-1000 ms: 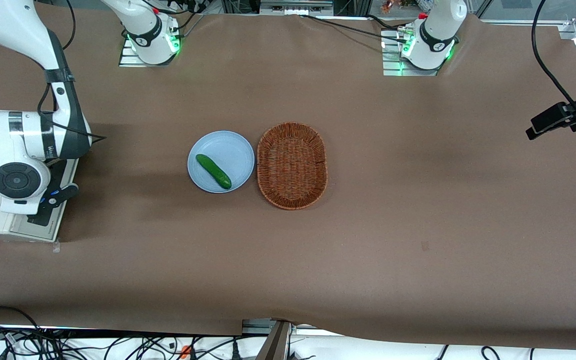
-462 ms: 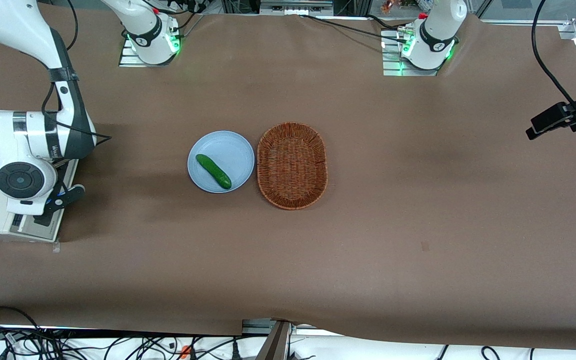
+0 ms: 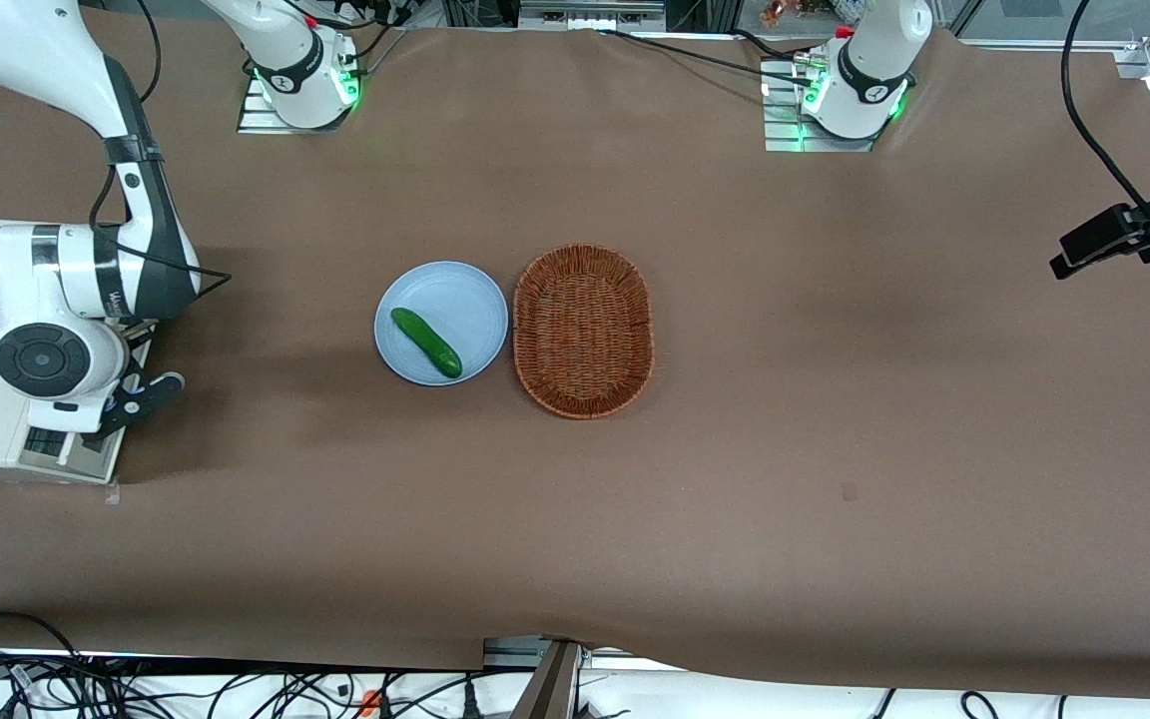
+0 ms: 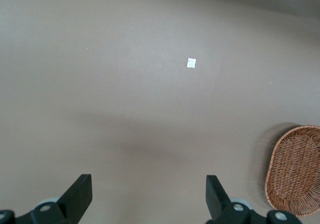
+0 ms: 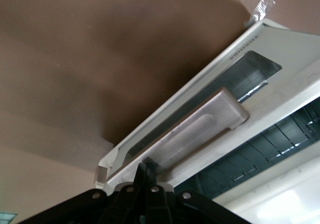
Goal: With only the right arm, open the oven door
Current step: 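Pull the handle outward and down with the right gripper, swinging the door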
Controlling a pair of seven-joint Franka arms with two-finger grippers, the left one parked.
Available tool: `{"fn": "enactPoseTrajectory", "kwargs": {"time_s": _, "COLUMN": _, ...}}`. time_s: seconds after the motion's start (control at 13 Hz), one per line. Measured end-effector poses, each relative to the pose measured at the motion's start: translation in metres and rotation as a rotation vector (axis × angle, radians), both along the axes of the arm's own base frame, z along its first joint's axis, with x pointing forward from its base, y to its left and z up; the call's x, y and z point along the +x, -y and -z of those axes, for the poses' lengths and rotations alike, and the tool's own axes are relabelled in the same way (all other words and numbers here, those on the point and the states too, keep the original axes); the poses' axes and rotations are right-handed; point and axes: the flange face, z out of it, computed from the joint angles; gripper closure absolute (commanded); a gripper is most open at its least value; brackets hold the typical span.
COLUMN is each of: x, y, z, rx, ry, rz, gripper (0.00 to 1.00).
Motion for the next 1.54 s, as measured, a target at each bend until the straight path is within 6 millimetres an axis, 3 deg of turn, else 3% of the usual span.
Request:
{"fn": "enactPoseTrajectory", "kwargs": {"time_s": 0.54, "x": 0.004, "y": -0.027, "z": 0.026, "rx": 0.106, "ry": 0.021, "rz": 0.033, "gripper": 1.0}}
{"fn": "enactPoseTrajectory", "kwargs": {"time_s": 1.08, "x": 0.009, "y": -0.046, "z": 0.078, "rx": 0.201, "ry": 0.038, "rz": 0.071, "gripper": 1.0}}
{"fn": "enactPoseTrajectory", "kwargs": {"time_s": 1.54, "x": 0.011, "y": -0.047, "z": 0.118, "rx": 0.249, "ry": 0.047, "rz": 0.102, "gripper": 1.0}}
